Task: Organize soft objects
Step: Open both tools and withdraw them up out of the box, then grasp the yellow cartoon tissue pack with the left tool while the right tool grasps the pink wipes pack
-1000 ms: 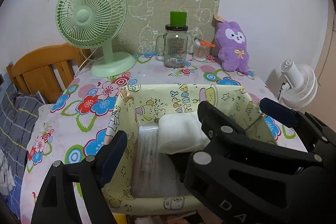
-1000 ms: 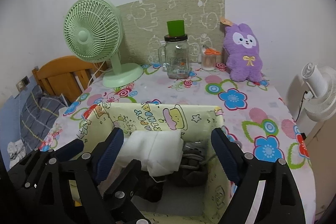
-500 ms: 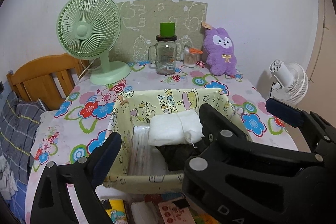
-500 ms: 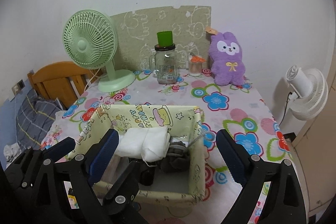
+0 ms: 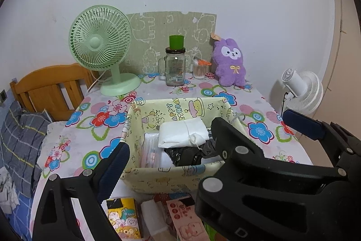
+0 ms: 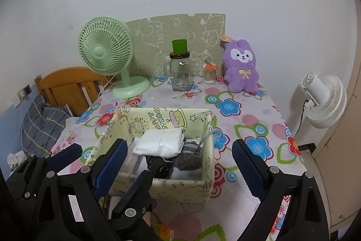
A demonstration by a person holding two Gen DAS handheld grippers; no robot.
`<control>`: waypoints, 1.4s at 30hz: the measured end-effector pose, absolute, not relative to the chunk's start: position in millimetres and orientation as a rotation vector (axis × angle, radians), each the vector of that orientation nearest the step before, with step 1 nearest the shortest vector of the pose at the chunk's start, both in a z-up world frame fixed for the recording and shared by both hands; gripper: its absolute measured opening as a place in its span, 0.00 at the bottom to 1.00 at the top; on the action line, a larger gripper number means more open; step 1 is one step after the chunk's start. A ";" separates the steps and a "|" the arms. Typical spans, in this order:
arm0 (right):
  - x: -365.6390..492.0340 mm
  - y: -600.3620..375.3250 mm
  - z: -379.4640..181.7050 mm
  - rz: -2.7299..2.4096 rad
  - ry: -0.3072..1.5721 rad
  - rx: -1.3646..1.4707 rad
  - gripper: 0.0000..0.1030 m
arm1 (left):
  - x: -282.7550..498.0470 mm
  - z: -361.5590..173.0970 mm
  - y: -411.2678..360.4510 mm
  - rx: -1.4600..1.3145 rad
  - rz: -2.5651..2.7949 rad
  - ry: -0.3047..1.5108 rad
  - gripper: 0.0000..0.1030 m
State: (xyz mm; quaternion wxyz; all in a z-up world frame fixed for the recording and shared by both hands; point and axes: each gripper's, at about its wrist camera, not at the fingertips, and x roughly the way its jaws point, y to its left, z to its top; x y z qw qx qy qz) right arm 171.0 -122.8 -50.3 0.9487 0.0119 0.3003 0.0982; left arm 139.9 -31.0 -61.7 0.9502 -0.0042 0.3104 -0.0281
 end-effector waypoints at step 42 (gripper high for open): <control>92.8 -106.4 -92.2 0.229 0.596 0.043 0.93 | 66.1 -105.3 -14.8 -0.001 -0.039 0.635 0.93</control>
